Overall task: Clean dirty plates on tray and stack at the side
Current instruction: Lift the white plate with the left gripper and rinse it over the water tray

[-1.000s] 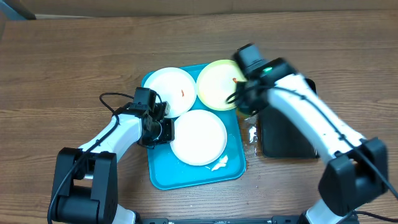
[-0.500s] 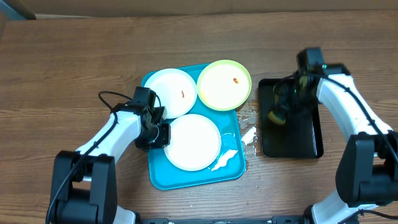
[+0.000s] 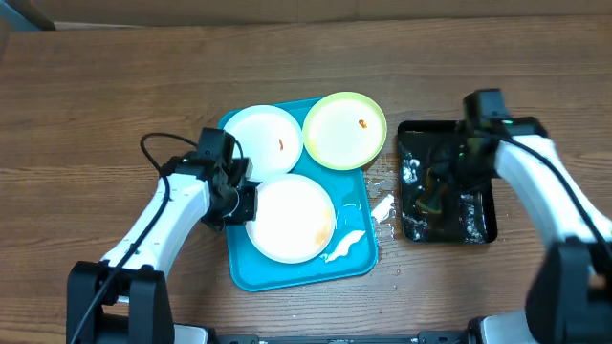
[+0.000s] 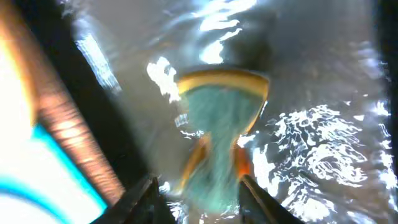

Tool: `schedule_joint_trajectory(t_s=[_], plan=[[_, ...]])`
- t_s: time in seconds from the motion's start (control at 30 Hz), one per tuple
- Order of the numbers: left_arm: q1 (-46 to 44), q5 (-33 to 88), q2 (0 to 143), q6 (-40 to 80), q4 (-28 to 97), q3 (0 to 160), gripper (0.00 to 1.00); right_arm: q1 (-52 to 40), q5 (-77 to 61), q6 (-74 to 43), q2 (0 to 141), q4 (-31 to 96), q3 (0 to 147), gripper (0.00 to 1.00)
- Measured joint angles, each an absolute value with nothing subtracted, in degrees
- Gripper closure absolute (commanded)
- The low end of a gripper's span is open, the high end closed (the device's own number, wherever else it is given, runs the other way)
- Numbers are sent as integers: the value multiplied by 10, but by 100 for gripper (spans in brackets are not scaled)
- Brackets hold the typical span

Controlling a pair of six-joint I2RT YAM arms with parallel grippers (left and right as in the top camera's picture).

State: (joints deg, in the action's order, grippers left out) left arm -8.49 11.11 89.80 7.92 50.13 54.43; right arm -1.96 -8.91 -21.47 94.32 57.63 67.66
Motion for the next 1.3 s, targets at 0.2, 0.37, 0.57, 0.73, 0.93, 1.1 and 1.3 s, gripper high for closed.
schedule_joint_trajectory(t_s=[0.2,0.37,0.57,0.73,0.93,1.1,1.3], plan=[[-97,134,894,71,521,612,96,39,-137,-198,819,632,733,34],[-163,120,894,79,522,698,96,110,-156,-196,781,689,739,34],[-274,68,894,121,460,797,96,173,-162,-190,783,717,739,35],[-344,34,909,161,366,837,96,191,-163,-179,783,733,739,36],[-418,-36,1009,179,228,848,96,191,-163,-171,783,746,739,38],[-470,-142,1076,143,151,847,96,191,-163,-167,783,754,739,38],[-512,-265,1081,63,87,847,96,191,-163,-166,783,755,739,38]])
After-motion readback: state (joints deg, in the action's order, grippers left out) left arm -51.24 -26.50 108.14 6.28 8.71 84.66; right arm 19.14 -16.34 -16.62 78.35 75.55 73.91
